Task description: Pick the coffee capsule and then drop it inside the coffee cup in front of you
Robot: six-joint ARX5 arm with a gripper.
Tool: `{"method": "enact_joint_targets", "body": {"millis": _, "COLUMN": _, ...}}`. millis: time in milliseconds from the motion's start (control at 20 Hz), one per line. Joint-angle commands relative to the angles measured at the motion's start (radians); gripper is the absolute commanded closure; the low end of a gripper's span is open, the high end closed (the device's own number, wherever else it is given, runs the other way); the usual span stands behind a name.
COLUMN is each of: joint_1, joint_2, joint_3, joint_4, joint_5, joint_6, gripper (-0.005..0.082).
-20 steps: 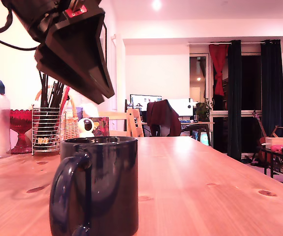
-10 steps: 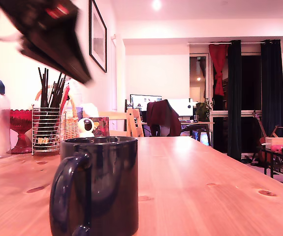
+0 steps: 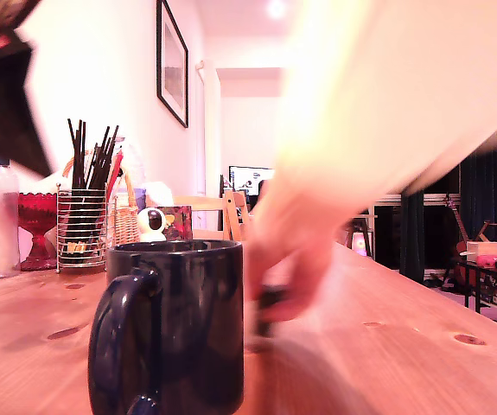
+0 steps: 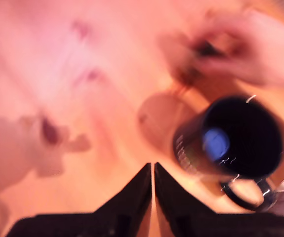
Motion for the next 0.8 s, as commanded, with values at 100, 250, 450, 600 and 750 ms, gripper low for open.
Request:
{"method": "enact_joint_targets", "body": {"millis": 100, "joint_1": 0.019, "joint_2": -0.105, "joint_3": -0.132, "joint_4": -0.014, "joint_5": -0.093, "joint_6": -0.09, "gripper": 0.0785}}
{"method": "enact_joint_targets", "body": {"millis": 250, "joint_1": 0.042, "joint_2": -0.203, "joint_3": -0.19, "joint_4": -0.012, "joint_5": -0.166, "joint_6": -0.173, "gripper": 0.0785}}
{"method": "enact_joint_targets", "body": {"millis": 450, "joint_1": 0.066, "joint_2": -0.287, "joint_3": -0.193, "joint_4": 0.001, "joint_5": -0.18, "joint_6": -0.198, "gripper": 0.0789}}
{"method": "enact_joint_targets", "body": {"millis": 600, "joint_1": 0.066, "joint_2": -0.298, "joint_3": -0.193, "joint_4": 0.01, "joint_5": -0.204, "joint_6": -0.197, "gripper": 0.0788}}
{"method": "enact_joint_targets", "body": {"millis": 750, "joint_1": 0.065, "joint_2": -0.298, "joint_3": -0.193, "joint_4": 0.052, "joint_5": -0.21, "joint_6": -0.196, "gripper": 0.0788}}
